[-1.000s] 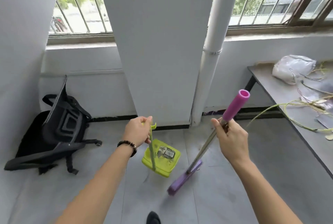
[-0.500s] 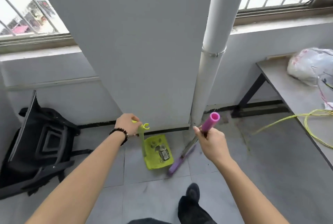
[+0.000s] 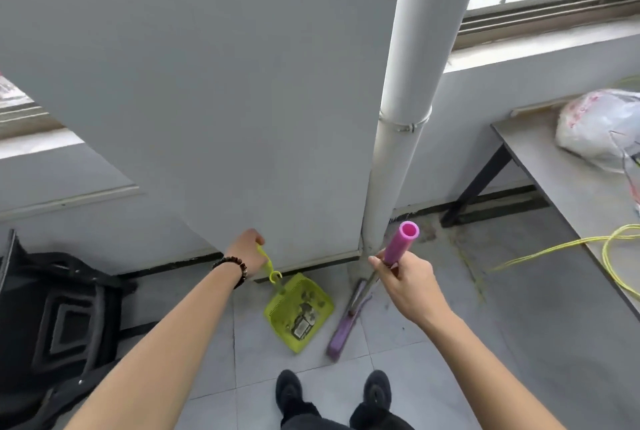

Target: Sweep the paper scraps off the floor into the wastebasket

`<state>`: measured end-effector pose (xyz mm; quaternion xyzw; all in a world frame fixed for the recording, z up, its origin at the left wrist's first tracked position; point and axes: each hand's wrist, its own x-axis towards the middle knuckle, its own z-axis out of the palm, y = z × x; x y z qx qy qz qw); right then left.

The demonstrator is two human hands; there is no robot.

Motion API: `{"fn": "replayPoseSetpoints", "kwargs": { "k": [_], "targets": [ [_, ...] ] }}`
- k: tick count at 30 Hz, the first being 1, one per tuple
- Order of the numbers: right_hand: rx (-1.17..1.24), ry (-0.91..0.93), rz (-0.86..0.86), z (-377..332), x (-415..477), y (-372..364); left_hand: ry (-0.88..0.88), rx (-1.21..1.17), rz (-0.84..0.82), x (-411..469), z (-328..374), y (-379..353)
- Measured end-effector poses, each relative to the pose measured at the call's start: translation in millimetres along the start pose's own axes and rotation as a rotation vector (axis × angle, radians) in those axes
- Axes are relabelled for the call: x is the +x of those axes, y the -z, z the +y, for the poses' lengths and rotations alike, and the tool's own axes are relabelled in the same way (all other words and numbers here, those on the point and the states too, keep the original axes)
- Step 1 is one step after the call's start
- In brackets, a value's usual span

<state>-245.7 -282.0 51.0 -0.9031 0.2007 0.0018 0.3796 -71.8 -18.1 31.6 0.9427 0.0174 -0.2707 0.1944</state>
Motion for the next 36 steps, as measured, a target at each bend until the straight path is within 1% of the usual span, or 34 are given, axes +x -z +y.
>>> {"fn": "replayPoseSetpoints", "kwargs": {
  "k": [3,6,8,10,13,16,19,23,26,28,30,32,34,36],
  "targets": [
    [-0.032,0.012,-0.078,-5.8,4.2,-10.8,-0.087,0.072,-0.018,29.4,13.0,5.9],
    [-0.117,0.061,-0.105,-17.4,10.6,-22.9,-0.165,0.08,-0.023,54.6,23.6,16.4],
    [-0.141,0.103,-0.079,-27.9,14.5,-29.7,-0.193,0.033,-0.019,67.8,27.6,21.0],
    [-0.123,0.152,-0.012,-41.5,16.3,-37.0,-0.214,0.002,-0.004,76.9,28.9,23.5],
    [-0.087,0.167,0.062,-58.2,25.3,-51.1,-0.223,0.017,0.055,84.1,22.8,21.5],
    [-0.053,0.111,0.083,-60.9,47.2,-72.2,-0.207,0.066,0.122,83.0,4.6,18.9],
    [-0.01,0.065,0.108,-65.5,79.9,-87.3,-0.207,0.116,0.083,80.8,-17.7,19.3],
    [-0.055,0.031,-0.002,-93.5,136.3,-94.1,-0.237,0.023,0.005,83.1,-32.2,24.3],
    [-0.075,-0.041,-0.076,-108.6,175.2,-95.0,-0.199,-0.045,-0.034,80.8,-29.9,26.1],
    [-0.039,-0.1,-0.098,-112.7,190.6,-92.7,-0.19,-0.064,-0.063,74.8,-26.6,26.6],
    [0.092,-0.176,-0.136,-113.2,194.9,-87.4,-0.199,-0.032,-0.107,67.5,-23.7,29.6],
    [0.147,-0.213,-0.18,-111.5,184.6,-84.0,-0.208,-0.02,-0.107,59.1,-23.4,33.3],
    [0.118,-0.21,-0.222,-107.2,171.4,-75.7,-0.209,-0.015,-0.076,52.0,-23.5,40.8],
    [0.074,-0.187,-0.184,-112.3,161.5,-58.4,-0.208,0.003,-0.037,45.1,-21.4,49.2]
  ]
}}
